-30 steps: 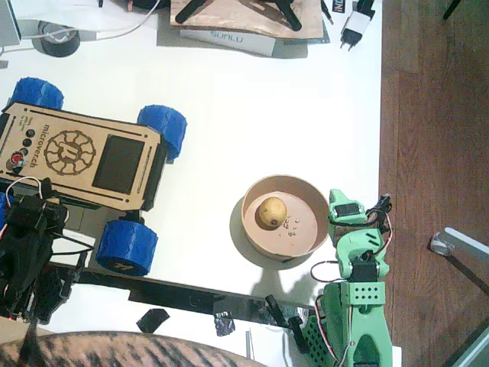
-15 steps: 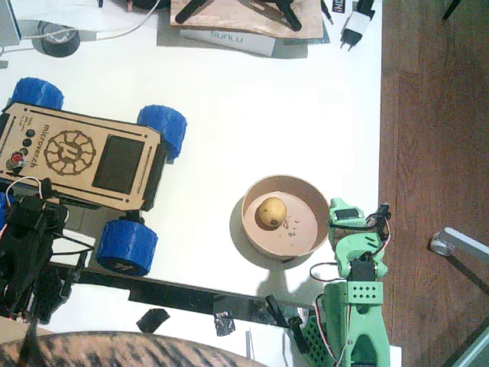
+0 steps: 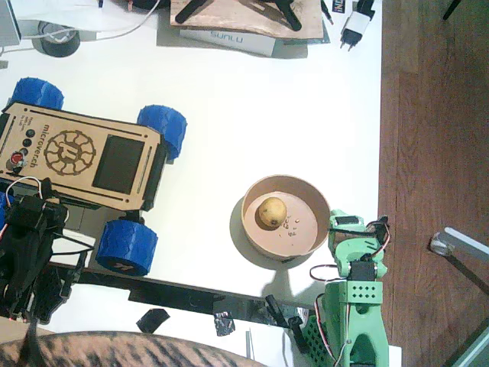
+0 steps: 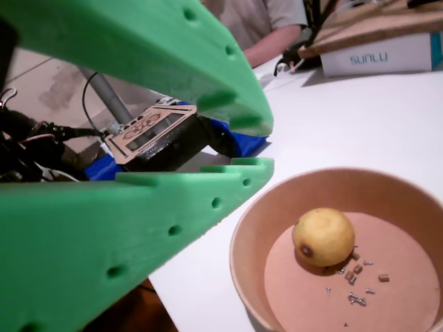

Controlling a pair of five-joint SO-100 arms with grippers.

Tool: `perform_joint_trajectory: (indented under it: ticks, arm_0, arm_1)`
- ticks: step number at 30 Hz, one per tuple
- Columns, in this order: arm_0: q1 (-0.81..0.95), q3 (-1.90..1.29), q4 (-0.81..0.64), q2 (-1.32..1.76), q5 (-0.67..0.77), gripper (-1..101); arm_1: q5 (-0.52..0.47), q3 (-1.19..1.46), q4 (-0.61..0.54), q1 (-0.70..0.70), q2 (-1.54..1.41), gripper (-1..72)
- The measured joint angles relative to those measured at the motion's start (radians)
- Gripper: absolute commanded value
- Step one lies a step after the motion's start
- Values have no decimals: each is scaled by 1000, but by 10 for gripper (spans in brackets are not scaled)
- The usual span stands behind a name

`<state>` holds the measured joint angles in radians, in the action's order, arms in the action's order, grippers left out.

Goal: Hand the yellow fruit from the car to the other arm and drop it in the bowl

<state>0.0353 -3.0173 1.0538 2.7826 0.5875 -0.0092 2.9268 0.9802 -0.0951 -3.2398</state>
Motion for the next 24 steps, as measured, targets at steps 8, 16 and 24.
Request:
perform_joint_trajectory:
  ticks: [8, 16, 24]
  arm_0:
    - [0, 0, 0, 0, 0, 560]
    - [0, 0, 0, 0, 0, 560]
    - [0, 0, 0, 0, 0, 561]
  arm_1:
    - [5, 43, 2, 0, 2, 1]
    - [5, 72, 2, 0, -3, 1]
    - [5, 91, 0, 6, -2, 1]
